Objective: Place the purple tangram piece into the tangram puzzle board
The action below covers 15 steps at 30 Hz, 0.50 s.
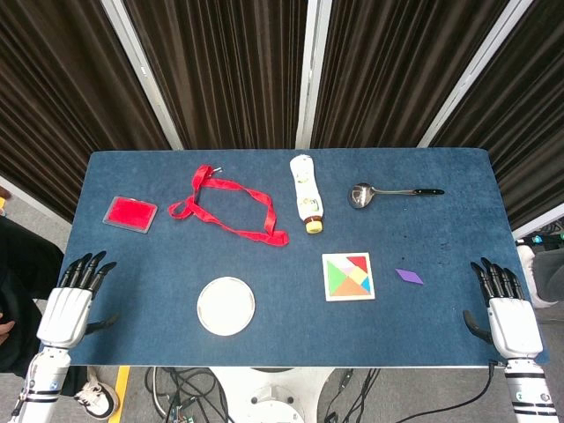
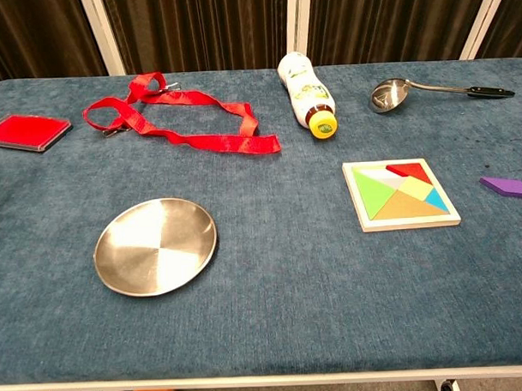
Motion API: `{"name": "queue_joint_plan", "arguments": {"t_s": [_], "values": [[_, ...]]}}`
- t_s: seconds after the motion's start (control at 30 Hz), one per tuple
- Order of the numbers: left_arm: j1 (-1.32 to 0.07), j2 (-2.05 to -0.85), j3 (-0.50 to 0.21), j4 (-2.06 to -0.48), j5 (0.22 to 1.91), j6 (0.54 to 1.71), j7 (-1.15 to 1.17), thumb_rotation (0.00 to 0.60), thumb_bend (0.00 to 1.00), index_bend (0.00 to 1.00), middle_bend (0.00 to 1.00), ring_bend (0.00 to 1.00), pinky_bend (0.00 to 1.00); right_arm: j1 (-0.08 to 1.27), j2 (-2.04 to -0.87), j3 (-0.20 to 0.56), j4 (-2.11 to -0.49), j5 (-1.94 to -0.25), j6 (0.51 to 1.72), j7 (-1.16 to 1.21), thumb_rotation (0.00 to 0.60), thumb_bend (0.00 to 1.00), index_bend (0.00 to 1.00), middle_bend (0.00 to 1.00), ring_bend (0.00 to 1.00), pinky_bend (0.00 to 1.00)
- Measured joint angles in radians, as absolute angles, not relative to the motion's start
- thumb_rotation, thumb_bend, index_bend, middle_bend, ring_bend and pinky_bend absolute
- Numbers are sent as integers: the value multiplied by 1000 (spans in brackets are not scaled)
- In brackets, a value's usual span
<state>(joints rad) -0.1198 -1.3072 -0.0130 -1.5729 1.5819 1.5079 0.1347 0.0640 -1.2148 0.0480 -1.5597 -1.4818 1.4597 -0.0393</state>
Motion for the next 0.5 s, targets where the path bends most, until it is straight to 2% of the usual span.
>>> {"name": "queue_joint_plan", "arguments": {"t_s": [0.5], "values": [[-114,-1311,-11,-1542,1590,1521,91,600,0,166,52,0,115,74,-1231,54,-1564,-1453,1430,-85,600,240,0,0,0,0]]}}
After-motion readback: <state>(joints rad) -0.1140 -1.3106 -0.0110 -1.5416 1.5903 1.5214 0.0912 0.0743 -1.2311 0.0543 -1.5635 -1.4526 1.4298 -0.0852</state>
